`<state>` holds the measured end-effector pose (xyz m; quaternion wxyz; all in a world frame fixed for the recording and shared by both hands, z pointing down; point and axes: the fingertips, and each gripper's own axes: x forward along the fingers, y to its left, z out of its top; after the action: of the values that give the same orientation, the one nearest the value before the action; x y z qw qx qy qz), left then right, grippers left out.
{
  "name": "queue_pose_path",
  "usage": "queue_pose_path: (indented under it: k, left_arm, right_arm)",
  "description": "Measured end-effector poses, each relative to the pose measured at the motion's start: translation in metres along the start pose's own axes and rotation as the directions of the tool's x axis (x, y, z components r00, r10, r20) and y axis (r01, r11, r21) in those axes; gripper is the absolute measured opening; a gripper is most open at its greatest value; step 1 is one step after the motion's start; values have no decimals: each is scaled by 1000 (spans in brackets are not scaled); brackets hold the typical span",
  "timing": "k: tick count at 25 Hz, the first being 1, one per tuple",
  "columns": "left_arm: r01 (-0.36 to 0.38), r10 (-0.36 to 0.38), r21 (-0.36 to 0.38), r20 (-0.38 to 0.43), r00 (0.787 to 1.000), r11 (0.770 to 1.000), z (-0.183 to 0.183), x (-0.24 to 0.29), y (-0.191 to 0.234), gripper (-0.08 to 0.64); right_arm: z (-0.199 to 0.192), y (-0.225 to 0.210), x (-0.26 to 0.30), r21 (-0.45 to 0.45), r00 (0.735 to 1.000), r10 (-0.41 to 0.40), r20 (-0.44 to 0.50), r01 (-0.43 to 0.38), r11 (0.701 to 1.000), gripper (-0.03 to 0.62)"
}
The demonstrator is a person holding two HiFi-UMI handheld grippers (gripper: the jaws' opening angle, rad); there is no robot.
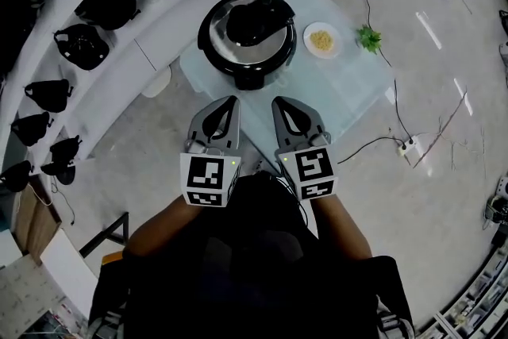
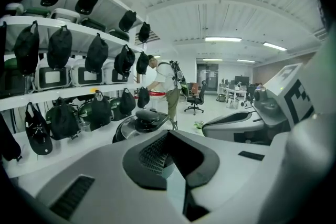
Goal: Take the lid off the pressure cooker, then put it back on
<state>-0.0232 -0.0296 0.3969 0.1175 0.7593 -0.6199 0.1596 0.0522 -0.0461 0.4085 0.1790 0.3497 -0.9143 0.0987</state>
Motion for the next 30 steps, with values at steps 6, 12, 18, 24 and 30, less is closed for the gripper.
queue_pose_path:
  k: [6,12,18,24,30]
  left_arm:
    - [50,-51,38,26,998,998,-1,-16,-8,8]
    - [108,-109,82,17,994,991,-6,-39,0,8]
    - [182,-186,58,62,981,982,-17,-65,3,8]
    - [231,-238,118,51,970,966,-30,-88,7,8]
    - [237,-247,121,77,966,964,-32,-108,16,8]
  right_arm:
    - [-4,12,-14,24,998,-58,13,58,998,18]
    - [1,39,-23,56,992,-125,25,123,991,18]
    - [-10,81,-27,104,986,-167,12,164,981,18]
    - [-7,94,-40,129,968,-250,19,246,961,18]
    - [-3,115,-50,128,959,-284,26,278,952,18]
